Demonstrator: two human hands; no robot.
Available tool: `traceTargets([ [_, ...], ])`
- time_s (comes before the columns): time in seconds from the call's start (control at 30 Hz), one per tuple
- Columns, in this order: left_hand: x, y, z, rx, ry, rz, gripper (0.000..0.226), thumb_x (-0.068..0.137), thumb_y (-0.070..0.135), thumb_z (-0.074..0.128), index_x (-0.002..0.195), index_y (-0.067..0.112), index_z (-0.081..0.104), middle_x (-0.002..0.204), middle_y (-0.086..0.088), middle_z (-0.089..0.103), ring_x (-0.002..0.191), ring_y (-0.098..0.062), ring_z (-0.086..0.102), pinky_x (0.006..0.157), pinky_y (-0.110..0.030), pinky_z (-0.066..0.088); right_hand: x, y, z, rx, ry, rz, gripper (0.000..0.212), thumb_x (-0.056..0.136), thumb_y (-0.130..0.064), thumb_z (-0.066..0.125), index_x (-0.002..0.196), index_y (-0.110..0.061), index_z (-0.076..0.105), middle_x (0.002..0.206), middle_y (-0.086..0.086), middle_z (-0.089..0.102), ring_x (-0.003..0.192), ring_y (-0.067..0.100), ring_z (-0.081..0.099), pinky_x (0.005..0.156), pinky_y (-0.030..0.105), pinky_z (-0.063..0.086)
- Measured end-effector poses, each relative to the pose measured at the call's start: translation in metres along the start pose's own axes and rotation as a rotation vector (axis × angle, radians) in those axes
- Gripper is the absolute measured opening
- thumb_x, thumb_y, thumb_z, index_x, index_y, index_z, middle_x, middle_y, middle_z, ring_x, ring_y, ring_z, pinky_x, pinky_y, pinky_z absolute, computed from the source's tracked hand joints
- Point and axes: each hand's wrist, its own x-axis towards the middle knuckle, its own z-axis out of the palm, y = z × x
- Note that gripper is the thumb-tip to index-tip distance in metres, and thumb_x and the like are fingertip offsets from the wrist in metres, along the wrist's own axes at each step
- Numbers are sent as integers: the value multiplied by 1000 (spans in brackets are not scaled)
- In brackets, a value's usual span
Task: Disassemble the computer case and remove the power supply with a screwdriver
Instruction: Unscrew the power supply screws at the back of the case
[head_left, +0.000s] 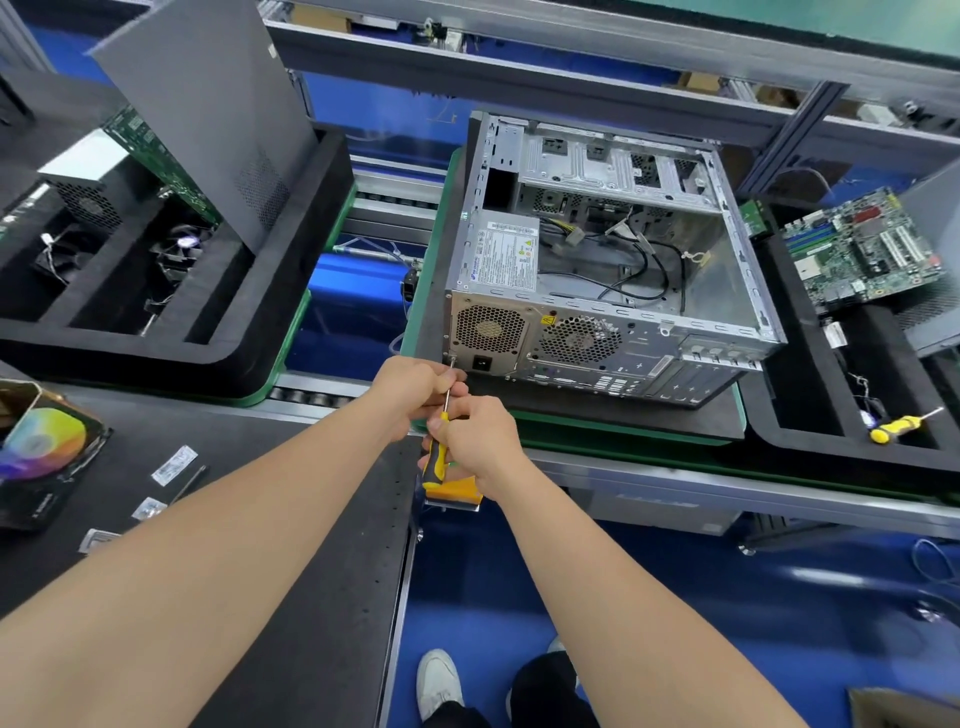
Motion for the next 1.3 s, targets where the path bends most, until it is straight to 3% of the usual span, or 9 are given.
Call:
traceTargets([
  [0.07,-2,0,2,-12,-8,-29,18,101,6,58,109,7,74,97,-9,76,86,-21,73,78,-34,61,2,3,1,-100,40,-47,5,98,-19,72,95,-18,76,93,8,79,88,29,78,80,49,65],
  [0.23,-2,1,-10,84,-59,59,14,99,13,64,104,10,77,93,-5,79,87,-18,76,75,-31,61,-2,9,5,434,-176,-3,19,106,-23,62,113,-6,66,84,14,67,66,26,71,66,40,63],
  [0.37,0,17,-14,218,62,48,16,91,16,66,90,5,78,78,-9,78,71,-20,77,64,-30,62,-6,24,13,938,-323,100,25,110,-37,51,118,-15,60,71,2,46,46,13,39,40,25,35],
  [0.47,2,34,-18,41,226,249,31,86,37,54,91,12,73,89,-12,77,78,-24,75,75,-38,63,-5,24,11,1086,-380,164,25,108,-39,54,118,-17,60,69,0,41,38,8,23,33,22,20],
  [0.67,4,74,-4,-37,-220,332,78,74,74,65,144,45,44,142,7,58,129,-25,56,111,-56,40,-1,27,12,1199,-384,216,27,111,-39,50,113,-15,64,59,-4,30,35,8,20,32,22,15],
  [0.77,13,76,0,-16,-309,294,90,72,63,72,150,56,27,153,5,48,137,-32,48,112,-66,32,0,26,15,1072,-285,205,25,110,-37,53,102,-15,64,60,-3,26,37,10,17,33,23,15],
  [1.0,19,71,-8,-6,-385,234,86,73,58,75,148,55,32,143,1,59,127,-34,58,103,-70,39,-4,2,55,713,128,122,21,100,-21,34,80,-23,42,63,0,23,49,17,14,46,22,14],
  [1.2,10,72,-7,-5,-367,235,85,76,56,74,149,55,30,141,2,61,125,-34,59,103,-70,39,1,16,49,-294,497,-157,28,114,-31,32,95,-14,44,68,5,49,63,28,49,50,36,30],
  [1.3,7,72,-5,12,-340,252,88,72,58,73,150,51,33,140,1,62,126,-33,58,105,-70,37,2,21,45,-526,587,-187,26,114,-34,32,97,-18,43,66,1,48,60,26,49,55,36,35],
])
